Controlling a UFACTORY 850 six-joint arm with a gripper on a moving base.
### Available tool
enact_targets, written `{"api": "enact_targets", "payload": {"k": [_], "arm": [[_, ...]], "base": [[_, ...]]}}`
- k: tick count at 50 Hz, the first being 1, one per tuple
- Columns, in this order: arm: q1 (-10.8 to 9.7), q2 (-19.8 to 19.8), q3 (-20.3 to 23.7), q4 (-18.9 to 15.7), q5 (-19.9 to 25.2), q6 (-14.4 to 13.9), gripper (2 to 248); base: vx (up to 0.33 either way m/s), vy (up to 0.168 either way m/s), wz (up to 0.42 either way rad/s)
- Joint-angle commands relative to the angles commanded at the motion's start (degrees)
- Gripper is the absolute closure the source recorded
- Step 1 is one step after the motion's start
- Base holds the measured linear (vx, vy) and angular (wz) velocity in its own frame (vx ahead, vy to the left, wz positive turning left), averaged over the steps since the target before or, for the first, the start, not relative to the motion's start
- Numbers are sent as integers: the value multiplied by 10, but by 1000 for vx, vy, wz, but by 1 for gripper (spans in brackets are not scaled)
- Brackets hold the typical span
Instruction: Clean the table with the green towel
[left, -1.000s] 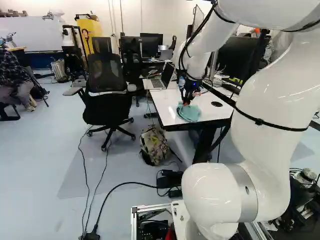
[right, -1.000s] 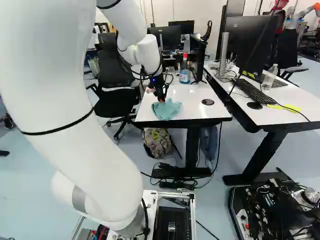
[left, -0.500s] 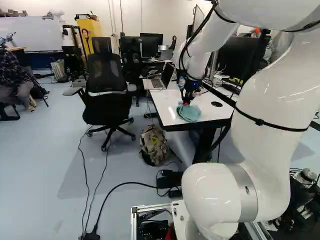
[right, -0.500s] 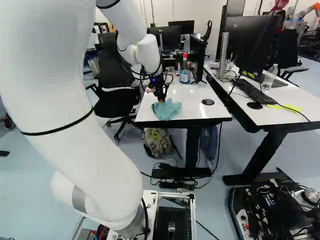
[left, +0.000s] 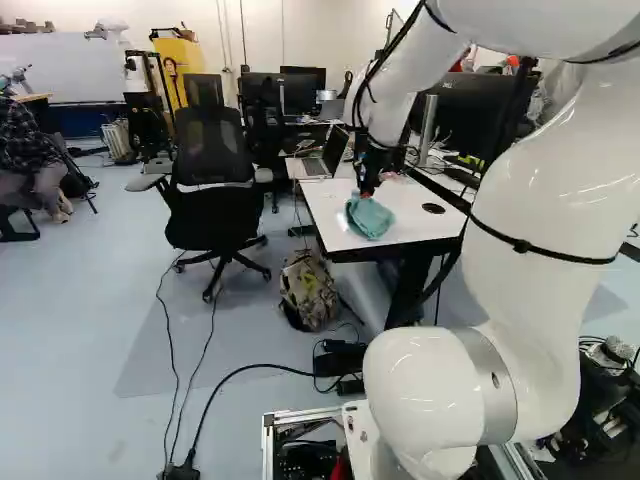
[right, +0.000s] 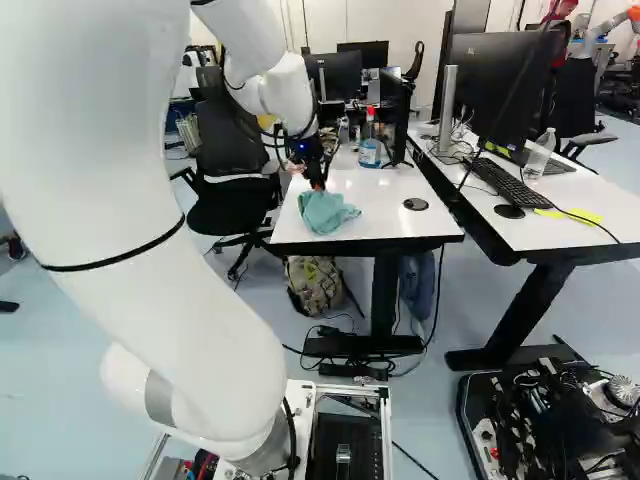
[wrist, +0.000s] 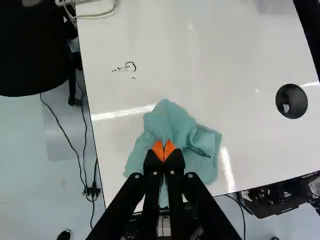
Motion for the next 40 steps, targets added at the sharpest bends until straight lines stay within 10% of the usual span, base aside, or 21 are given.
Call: {"api": "enact_targets", "payload": {"k": [40], "arm": [[44,-92,-118,0,0,0,229]], "base": [[0,0,0]]}}
